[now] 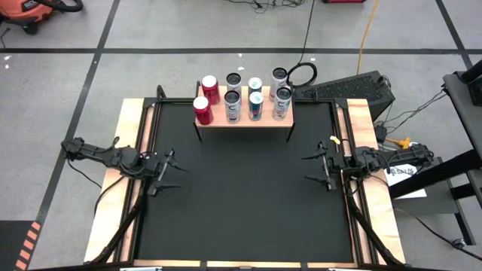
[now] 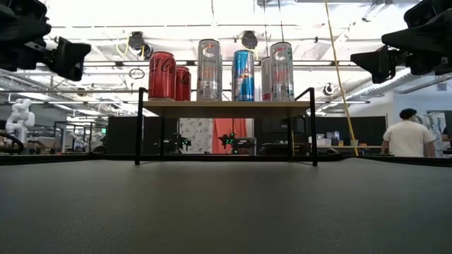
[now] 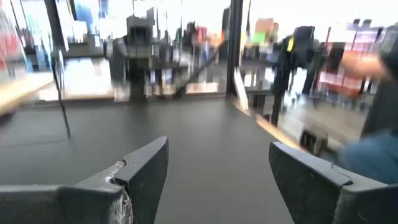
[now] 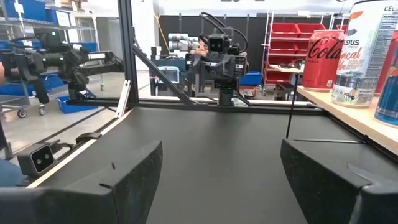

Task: Place canned beverage on shelf
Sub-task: Return to Home Position

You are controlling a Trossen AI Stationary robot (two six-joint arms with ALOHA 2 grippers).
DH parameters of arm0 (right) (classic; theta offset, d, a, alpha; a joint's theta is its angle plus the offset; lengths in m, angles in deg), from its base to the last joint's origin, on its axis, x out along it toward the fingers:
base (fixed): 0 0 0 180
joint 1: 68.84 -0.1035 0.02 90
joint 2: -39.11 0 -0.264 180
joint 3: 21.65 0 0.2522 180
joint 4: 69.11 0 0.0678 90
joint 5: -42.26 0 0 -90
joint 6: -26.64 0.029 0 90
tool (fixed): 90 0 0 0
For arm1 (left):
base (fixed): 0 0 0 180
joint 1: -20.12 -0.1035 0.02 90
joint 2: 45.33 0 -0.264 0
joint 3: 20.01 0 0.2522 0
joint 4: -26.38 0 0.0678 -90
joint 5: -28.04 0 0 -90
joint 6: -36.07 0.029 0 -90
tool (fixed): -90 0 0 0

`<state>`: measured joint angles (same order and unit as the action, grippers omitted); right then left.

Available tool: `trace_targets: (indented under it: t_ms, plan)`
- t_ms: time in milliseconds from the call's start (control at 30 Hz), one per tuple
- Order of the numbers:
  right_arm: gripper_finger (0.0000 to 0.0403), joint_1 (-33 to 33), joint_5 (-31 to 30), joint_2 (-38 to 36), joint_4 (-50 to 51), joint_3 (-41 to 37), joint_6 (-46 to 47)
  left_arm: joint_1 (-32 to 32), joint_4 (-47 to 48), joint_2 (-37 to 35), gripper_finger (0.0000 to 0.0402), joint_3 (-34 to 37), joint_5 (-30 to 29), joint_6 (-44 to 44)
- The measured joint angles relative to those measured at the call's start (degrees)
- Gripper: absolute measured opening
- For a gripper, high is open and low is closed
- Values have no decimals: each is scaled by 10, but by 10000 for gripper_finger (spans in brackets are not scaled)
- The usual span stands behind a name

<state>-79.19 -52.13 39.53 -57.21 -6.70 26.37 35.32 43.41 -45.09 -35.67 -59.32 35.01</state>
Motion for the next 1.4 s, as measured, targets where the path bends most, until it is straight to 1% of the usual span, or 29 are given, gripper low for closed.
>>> trace_targets:
  t_ms: [33, 133, 833, 1200, 1400]
  plan:
    - [308, 0, 0, 0, -3, -3, 0, 0, -42, -1, 279, 17, 1, 0]
    - [308, 0, 0, -2, -1, -4, 0, -2, -50, -1, 279, 16, 0, 1]
    - [308, 1, 0, -3, -1, -3, 0, -2, -45, -2, 279, 16, 1, 0]
    - [308, 55, 0, -3, -1, -3, 0, -2, -45, -2, 279, 16, 1, 0]
    - [308, 57, 0, -3, -1, -3, 0, -2, -45, -2, 279, 16, 1, 0]
